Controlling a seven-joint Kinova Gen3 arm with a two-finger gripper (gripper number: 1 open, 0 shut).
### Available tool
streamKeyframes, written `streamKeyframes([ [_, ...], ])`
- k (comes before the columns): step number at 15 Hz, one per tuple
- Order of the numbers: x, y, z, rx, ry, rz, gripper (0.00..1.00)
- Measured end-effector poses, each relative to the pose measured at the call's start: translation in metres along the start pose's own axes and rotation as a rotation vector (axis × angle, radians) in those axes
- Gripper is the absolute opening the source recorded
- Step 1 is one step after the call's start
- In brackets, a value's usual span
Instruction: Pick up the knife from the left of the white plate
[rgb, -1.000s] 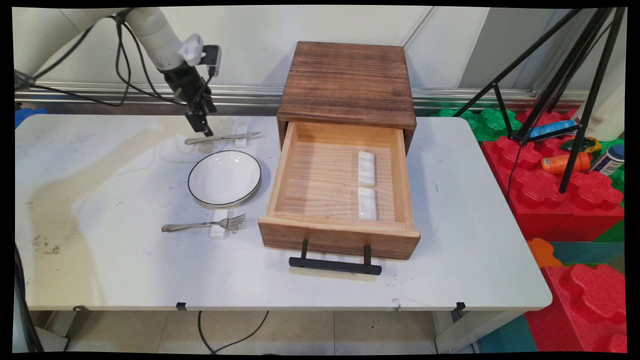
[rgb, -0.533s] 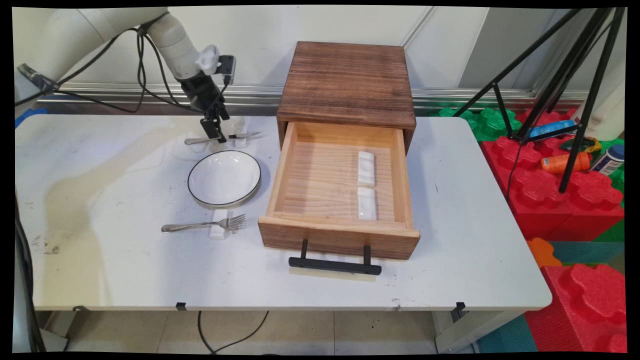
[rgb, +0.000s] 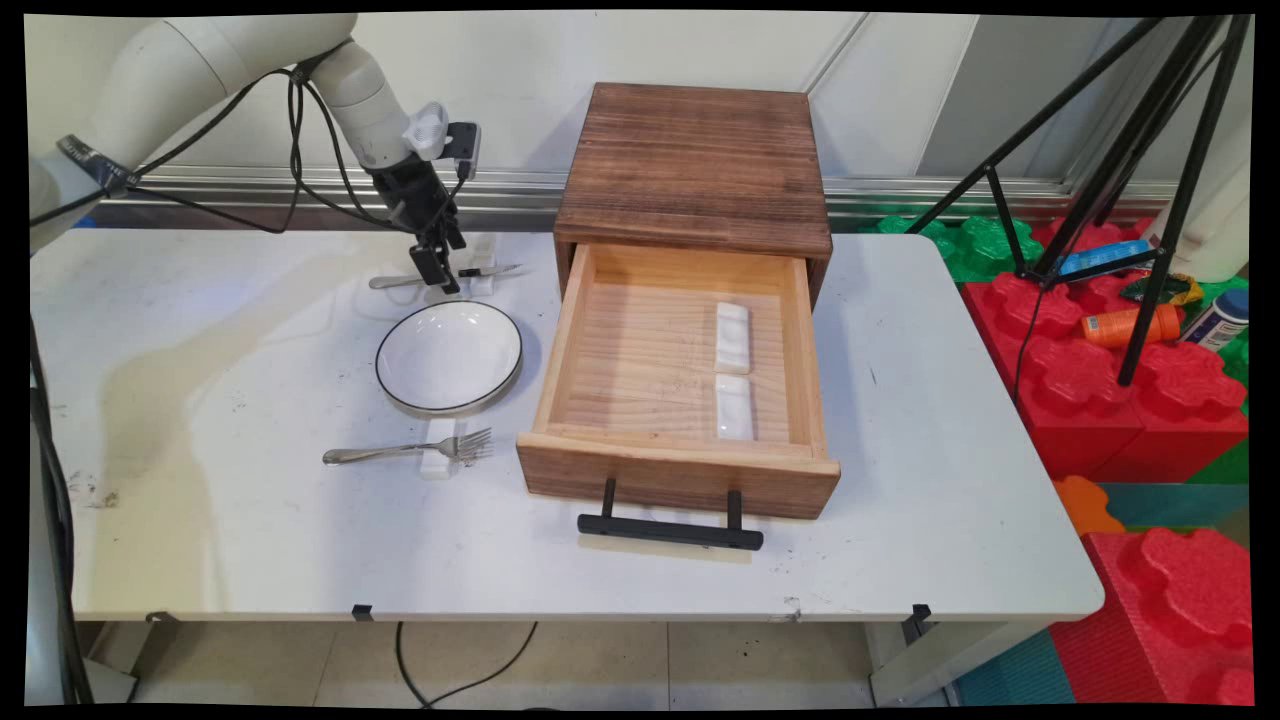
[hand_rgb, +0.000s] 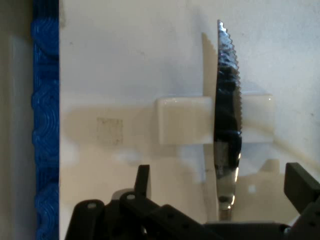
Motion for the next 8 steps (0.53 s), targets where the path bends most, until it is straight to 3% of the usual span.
streamKeyframes([
  [3,-0.0012,0.0001,0.0016,-0.006,-0.001,0.0,1.0],
  [4,-0.0015,0.0005,0.0021,-0.009,-0.001,0.0,0.0],
  [8,-0.0028,0.0025,0.0033,-0.019,-0.001,-0.001,0.0],
])
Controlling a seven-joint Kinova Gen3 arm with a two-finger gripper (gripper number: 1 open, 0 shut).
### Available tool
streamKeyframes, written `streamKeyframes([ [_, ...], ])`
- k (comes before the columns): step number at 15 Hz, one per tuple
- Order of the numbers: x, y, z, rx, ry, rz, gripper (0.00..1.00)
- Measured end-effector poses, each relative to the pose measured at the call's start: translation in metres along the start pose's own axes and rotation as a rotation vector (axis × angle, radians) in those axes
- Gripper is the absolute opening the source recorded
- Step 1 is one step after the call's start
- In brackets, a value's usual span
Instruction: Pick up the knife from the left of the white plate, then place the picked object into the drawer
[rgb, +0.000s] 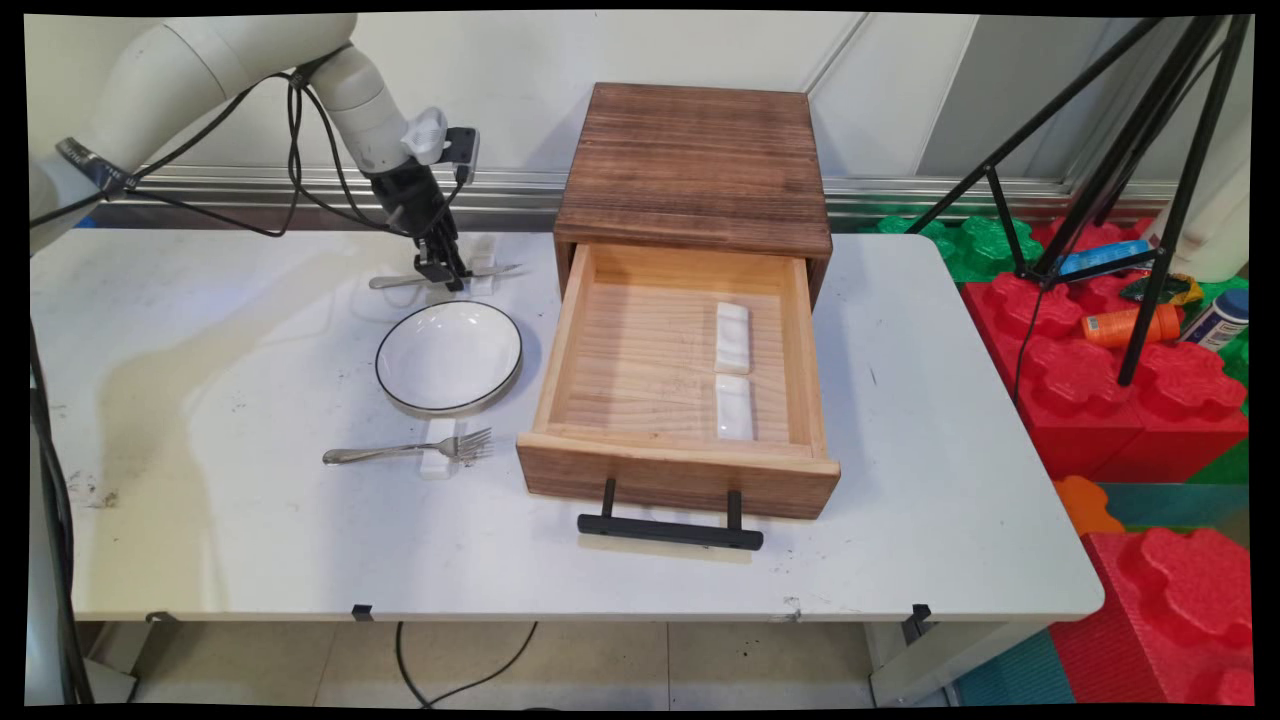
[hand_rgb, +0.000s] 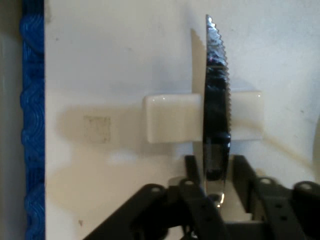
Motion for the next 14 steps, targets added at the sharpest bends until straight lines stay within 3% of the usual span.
streamKeyframes([
  [9,-0.006,0.008,-0.011,-0.005,-0.005,-0.015,0.0],
  [14,-0.012,0.017,-0.045,0.058,0.0,-0.075,0.0],
])
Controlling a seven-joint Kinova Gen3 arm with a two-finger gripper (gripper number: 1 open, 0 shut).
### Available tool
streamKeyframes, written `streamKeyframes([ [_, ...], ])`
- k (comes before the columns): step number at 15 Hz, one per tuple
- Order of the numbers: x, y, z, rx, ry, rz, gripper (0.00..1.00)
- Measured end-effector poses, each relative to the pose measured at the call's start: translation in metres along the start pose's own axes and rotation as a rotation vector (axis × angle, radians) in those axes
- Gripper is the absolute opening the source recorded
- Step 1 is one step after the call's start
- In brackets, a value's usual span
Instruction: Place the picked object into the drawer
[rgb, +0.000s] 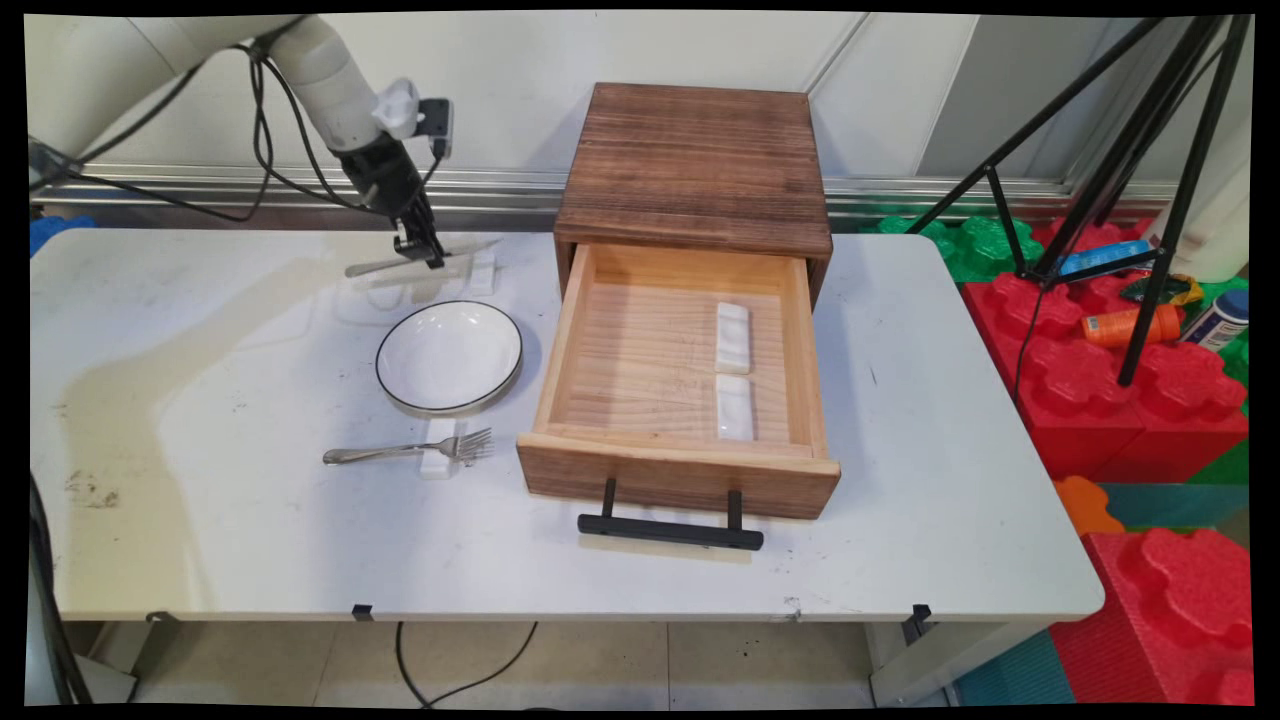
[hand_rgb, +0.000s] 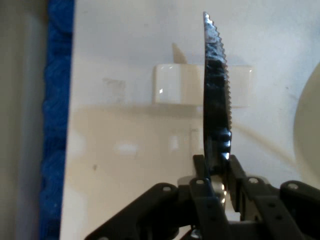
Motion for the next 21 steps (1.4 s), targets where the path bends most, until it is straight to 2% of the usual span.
streamKeyframes([
  [5,-0.001,0.016,-0.048,0.071,0.024,-0.03,0.0],
  [9,0.009,0.034,-0.089,0.116,0.063,-0.021,0.0],
  [12,0.021,0.047,-0.111,0.128,0.092,-0.008,0.0],
  [15,0.043,0.069,-0.137,0.131,0.132,0.013,0.0],
  [21,0.086,0.111,-0.163,0.104,0.19,0.059,0.0],
])
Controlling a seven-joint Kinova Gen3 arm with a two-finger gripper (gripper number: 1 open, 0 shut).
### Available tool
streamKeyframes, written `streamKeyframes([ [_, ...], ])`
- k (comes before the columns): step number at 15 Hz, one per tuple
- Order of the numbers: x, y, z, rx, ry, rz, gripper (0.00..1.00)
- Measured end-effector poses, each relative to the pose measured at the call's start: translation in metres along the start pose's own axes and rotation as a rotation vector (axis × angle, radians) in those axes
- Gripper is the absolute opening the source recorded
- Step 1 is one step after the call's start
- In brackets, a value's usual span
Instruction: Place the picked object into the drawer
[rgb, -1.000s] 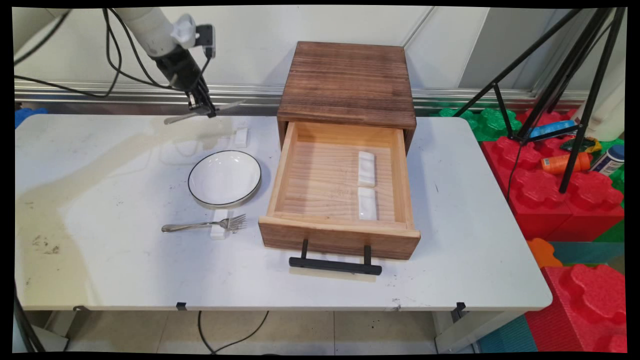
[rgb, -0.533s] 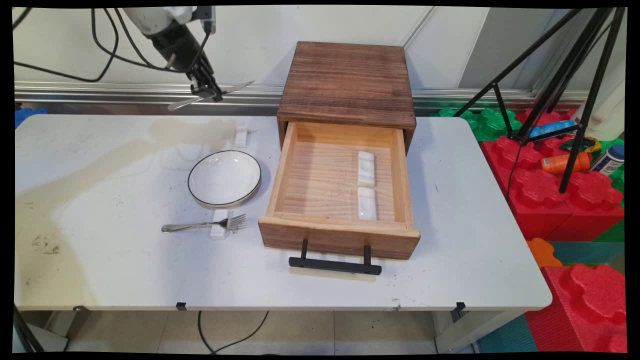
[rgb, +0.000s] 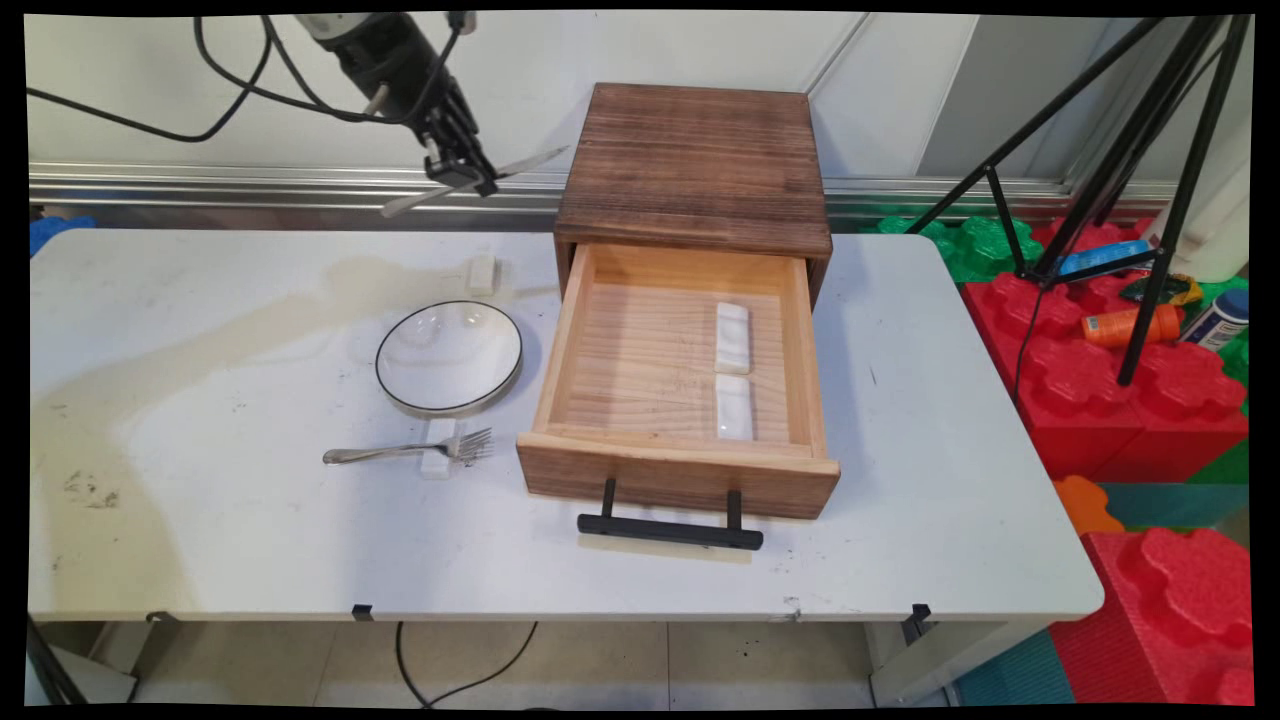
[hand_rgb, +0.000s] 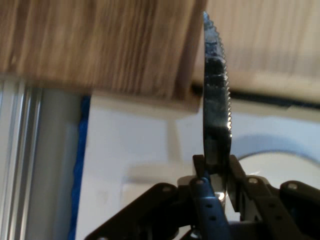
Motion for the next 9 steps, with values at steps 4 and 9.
streamKeyframes([
  [4,0.036,0.025,-0.004,-0.025,0.039,0.026,0.0],
  [9,0.076,0.047,0.001,-0.048,0.086,0.047,0.0],
])
